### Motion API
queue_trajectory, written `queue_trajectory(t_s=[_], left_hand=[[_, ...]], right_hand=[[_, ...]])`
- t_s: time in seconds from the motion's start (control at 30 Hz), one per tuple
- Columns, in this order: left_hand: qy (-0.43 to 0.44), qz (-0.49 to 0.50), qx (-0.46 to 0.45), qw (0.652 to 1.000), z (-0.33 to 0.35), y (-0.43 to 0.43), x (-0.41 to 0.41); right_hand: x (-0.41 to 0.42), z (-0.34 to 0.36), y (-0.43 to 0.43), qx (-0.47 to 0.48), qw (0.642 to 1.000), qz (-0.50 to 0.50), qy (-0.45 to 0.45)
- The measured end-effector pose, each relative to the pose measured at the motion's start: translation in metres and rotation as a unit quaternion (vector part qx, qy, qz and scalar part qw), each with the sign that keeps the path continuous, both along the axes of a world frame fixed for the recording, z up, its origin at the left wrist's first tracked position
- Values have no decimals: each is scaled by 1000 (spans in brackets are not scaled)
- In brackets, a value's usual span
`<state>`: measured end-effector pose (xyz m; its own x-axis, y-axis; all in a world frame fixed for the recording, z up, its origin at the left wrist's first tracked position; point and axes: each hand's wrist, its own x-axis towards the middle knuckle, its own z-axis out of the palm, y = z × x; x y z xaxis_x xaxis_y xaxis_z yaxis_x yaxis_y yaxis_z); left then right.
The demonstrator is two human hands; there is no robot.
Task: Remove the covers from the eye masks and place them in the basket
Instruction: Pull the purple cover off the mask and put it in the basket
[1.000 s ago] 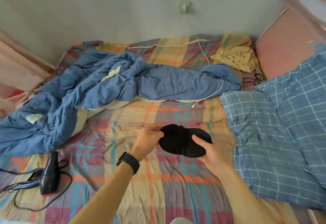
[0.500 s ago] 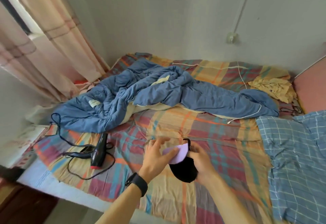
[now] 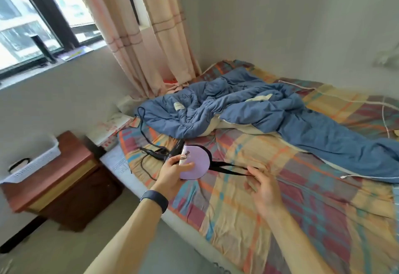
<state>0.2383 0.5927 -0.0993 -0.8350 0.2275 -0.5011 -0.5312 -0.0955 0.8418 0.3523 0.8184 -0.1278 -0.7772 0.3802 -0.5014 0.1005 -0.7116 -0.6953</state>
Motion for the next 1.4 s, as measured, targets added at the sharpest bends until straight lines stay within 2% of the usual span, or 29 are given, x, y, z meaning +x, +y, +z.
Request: queue_trajectory(t_s=[0.13, 0.23, 0.33, 0.43, 0.53, 0.6, 0.7, 0.77, 0.8, 0.9, 0.93, 1.0, 1.1, 1.27, 1.33, 1.37, 1.4], left_hand=[[4, 40, -40, 998, 15, -36, 8], [-16, 37, -84, 996, 18, -68, 23], [45, 45, -185, 981, 12, -101, 44], [71, 119, -241, 961, 7, -126, 67], [78, 168, -258, 948, 1, -143, 89], [82, 192, -268, 940, 1, -153, 101], [89, 209, -277, 934, 7, -171, 114], [97, 199, -283, 933, 10, -181, 121], [101, 193, -284, 934, 11, -187, 124], [108, 190, -284, 934, 13, -206, 132], [110, 186, -286, 934, 12, -213, 135], [113, 177, -289, 934, 7, -226, 142], [107, 184, -275, 937, -3, -248, 150], [92, 185, -258, 944, -13, -304, 153], [88, 155, -276, 944, -12, -331, 151], [85, 135, -291, 943, -9, -345, 150], [81, 114, -306, 942, -6, -359, 147]], right_hand=[[-12, -15, -28, -43, 995, 64, -63], [-19, -27, -50, -119, 983, 108, -90], [-24, -28, -67, -236, 962, 118, -68], [-26, -31, -85, -275, 950, 123, -77], [-25, -33, -103, -271, 942, 176, -85], [-24, -31, -114, -222, 935, 262, -84], [-24, -38, -127, -27, 920, 382, -86], [-26, -46, -140, 84, 916, 379, -101], [-27, -50, -147, 103, 918, 362, -121], [-35, -58, -163, 91, 922, 319, -202], [-40, -60, -168, 57, 916, 322, -232], [-50, -60, -182, -73, 910, 308, -268], [-64, -57, -220, -187, 929, 213, -237], [-74, -37, -299, -212, 948, 193, -138], [-70, -24, -335, -165, 944, 279, -64], [-67, -18, -354, -99, 931, 350, -21], [-63, -13, -374, -3, 903, 429, 21]])
